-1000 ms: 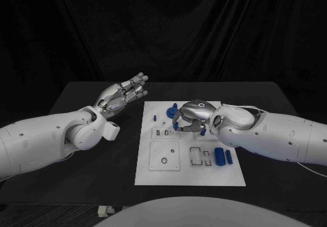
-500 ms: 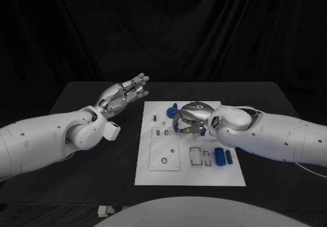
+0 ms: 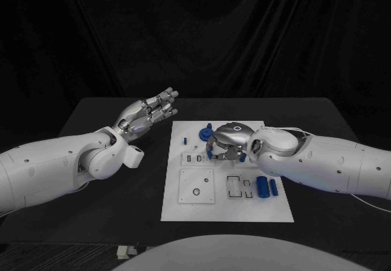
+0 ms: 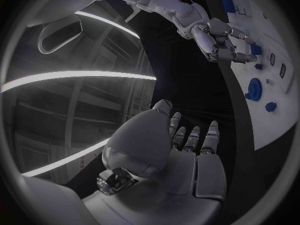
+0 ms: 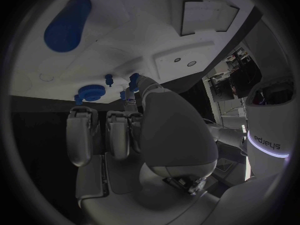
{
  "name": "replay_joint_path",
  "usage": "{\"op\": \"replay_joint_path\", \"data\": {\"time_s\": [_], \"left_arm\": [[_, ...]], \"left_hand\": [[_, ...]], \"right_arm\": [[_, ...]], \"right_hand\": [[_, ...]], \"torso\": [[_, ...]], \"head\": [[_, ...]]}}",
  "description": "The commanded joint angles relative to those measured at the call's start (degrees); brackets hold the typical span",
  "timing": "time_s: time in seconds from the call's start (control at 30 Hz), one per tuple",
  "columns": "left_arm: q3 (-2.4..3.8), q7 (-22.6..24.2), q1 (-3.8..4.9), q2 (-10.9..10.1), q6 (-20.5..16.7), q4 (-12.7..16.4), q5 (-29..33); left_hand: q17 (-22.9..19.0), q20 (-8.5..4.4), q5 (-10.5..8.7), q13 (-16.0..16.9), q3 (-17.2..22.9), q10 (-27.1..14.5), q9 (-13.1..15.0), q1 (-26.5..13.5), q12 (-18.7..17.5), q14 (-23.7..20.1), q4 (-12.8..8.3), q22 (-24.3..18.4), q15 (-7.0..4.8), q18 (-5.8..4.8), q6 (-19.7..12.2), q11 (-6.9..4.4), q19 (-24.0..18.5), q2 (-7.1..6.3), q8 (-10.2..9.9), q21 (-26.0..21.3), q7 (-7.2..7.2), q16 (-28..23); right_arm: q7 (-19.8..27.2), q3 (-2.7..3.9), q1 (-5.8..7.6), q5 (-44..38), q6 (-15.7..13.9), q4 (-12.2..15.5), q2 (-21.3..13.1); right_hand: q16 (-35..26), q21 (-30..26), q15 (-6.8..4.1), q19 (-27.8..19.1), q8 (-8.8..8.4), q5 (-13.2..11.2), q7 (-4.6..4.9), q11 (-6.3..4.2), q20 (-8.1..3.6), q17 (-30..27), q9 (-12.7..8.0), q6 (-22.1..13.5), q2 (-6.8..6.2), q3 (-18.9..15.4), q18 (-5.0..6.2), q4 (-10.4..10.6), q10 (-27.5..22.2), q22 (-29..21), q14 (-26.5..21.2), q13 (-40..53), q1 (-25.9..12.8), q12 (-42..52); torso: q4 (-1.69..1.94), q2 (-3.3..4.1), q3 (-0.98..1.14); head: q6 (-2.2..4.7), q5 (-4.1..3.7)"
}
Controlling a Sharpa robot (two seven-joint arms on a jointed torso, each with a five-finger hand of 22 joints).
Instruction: Assemble the parts on the task board
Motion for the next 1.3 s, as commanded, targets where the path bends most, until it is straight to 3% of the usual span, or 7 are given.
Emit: {"op": "replay_joint_path", "data": {"time_s": [0.03,0.77,1.3], "left_arm": [[0.06,0.61,-0.11,0.13,0.77,0.06,0.11],[0.06,0.52,-0.22,0.1,1.2,-0.02,0.11],[0.06,0.49,-0.26,0.1,1.2,-0.04,0.11]], "left_hand": [[0.09,0.06,0.22,0.0,0.45,-0.04,0.05,0.43,-0.06,-0.13,-0.02,0.06,0.38,0.97,0.44,0.29,0.46,0.05,0.31,0.18,0.08,0.28],[0.09,0.06,0.24,-0.01,0.58,-0.05,0.05,0.44,-0.07,-0.13,-0.05,0.06,0.4,0.97,0.39,0.31,0.48,0.09,0.3,0.19,0.1,0.28],[0.09,0.05,0.25,-0.02,0.79,-0.08,0.04,0.47,-0.08,-0.14,-0.12,0.05,0.41,0.97,0.34,0.32,0.46,0.14,0.28,0.17,0.11,0.28]], "right_arm": [[-1.22,0.03,-0.17,-0.45,0.66,-0.16,0.17],[-2.14,0.03,-0.29,-0.45,3.71,-0.79,0.82],[-2.27,0.03,-0.44,-0.45,4.32,-1.26,1.12]], "right_hand": [[0.17,-0.13,0.33,2.89,-0.11,0.11,0.09,0.35,0.54,15.07,0.04,-0.47,0.3,-0.04,0.47,-0.26,5.87,13.26,6.11,15.05,-0.23,0.2],[0.17,-0.75,0.35,2.5,-0.86,-0.77,0.07,0.32,0.65,15.07,0.07,-1.92,0.21,-0.18,0.64,-0.82,5.87,13.04,6.11,15.05,-0.36,0.2],[0.17,-0.99,0.37,2.35,-1.07,-1.22,0.1,0.35,0.67,15.07,0.09,-2.34,0.15,-0.25,0.7,-1.0,5.87,12.96,6.11,15.05,-0.42,0.2]], "torso": [[-0.02,0.01,-0.02],[-0.02,0.0,-0.02],[-0.01,0.01,-0.01]], "head": [[-0.01,0.06],[-0.01,0.04],[-0.01,0.07]]}}
